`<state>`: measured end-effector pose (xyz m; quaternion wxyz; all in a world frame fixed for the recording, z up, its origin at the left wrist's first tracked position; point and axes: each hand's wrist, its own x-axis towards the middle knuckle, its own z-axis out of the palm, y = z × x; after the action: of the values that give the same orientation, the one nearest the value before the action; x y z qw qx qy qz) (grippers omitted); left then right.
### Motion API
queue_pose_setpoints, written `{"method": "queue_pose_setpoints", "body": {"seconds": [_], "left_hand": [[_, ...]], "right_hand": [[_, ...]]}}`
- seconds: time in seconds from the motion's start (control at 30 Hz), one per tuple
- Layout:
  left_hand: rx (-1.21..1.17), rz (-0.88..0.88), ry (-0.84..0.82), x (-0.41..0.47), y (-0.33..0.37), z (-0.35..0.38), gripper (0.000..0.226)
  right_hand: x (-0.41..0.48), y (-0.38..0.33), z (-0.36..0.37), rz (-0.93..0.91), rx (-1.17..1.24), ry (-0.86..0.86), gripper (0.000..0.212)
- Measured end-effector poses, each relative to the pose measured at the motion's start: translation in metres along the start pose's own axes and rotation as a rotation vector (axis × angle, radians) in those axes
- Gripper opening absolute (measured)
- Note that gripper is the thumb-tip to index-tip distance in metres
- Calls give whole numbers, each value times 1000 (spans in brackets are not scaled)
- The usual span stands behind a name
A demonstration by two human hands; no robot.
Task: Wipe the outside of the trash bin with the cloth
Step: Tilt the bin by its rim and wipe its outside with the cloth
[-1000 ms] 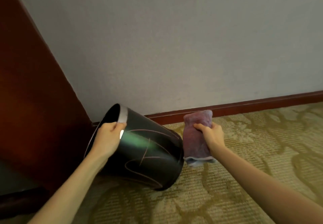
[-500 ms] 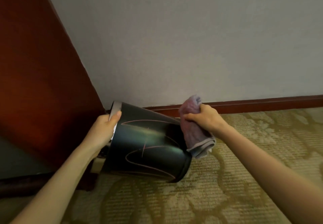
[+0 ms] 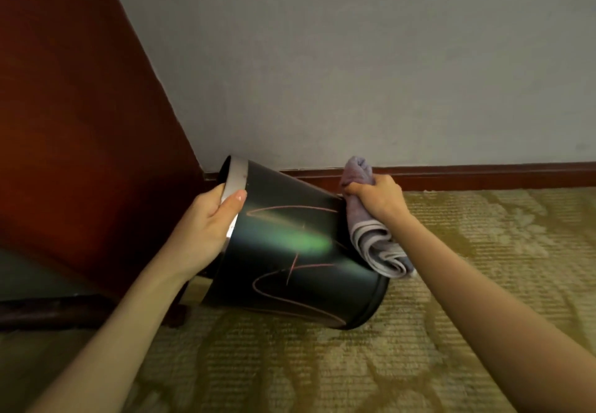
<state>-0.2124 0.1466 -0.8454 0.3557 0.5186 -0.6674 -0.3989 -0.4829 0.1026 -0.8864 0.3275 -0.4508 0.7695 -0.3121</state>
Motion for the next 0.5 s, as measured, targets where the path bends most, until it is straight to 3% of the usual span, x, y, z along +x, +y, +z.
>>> {"method": "queue_pose_setpoints", "body": {"seconds": [0.1,0.2,0.3,0.5], "left_hand": [[-11,-34,50,3,0,-2,28],[17,-67,95,7,-2,-5,31],[67,-70,95,11,-1,-7,33],[83,-58,79,25,5,-5,35]], "right_hand": [[7,-5,7,9,41,10,44],[-8,-5,18,-73,-9,67,69],[-36,-2,24,-180,-87,144,65],[-101,18,46,-304,58,343,66]]}}
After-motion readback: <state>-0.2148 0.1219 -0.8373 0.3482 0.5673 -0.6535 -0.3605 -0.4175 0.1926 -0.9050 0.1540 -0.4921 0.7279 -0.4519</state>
